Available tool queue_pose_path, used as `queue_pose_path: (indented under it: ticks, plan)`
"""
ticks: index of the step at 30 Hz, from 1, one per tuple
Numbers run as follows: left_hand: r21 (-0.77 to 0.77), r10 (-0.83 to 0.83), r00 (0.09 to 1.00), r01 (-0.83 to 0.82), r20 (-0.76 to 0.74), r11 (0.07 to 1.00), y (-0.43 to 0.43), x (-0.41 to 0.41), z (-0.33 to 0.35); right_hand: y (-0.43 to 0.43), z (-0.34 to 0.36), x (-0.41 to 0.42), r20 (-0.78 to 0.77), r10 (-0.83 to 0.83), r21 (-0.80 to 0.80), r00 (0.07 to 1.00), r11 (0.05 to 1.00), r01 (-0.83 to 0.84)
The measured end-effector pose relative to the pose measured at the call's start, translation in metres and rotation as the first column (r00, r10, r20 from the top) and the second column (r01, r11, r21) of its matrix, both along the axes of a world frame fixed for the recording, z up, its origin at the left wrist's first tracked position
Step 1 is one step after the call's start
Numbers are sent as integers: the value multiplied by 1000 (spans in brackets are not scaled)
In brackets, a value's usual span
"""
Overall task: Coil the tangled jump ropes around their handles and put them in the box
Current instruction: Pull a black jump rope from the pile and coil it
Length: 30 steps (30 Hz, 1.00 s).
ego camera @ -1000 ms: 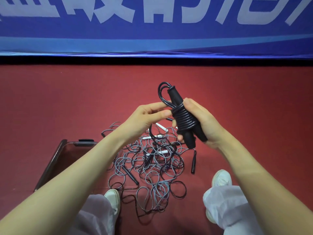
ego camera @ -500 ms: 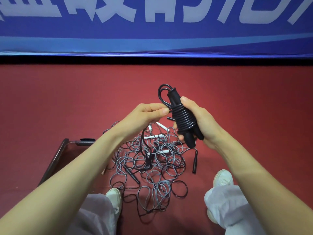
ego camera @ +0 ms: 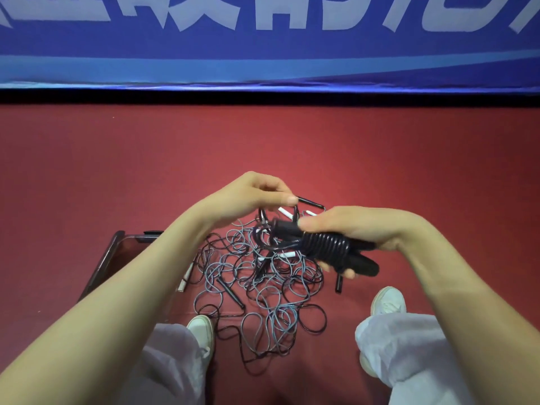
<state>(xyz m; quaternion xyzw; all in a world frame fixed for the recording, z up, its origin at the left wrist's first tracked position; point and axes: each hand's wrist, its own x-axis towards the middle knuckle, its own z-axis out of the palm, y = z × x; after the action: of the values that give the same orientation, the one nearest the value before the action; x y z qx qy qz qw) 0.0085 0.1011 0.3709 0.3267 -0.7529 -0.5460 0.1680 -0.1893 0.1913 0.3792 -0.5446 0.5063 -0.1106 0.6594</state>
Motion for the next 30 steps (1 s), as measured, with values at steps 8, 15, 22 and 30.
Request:
queue_pose_path:
  ticks: [8, 15, 22, 30]
  plan:
    - [34, 220, 974, -218, -55, 975, 21, -29, -18, -10, -13, 3, -639, -476, -574, 604, 818, 38]
    - [434, 99, 985, -27, -144, 900, 18, -21, -14, -5, -5, -1, -435, -685, -813, 585, 578, 72]
    - [361, 159, 954, -59, -254, 931, 10, -19, -19, -6, -6, -5, -132, -624, -763, 770, 560, 323]
    - [233, 102, 907, -4, -409, 973, 17, -19, -13, -1, 0, 3, 301, -450, -337, 841, 775, 535]
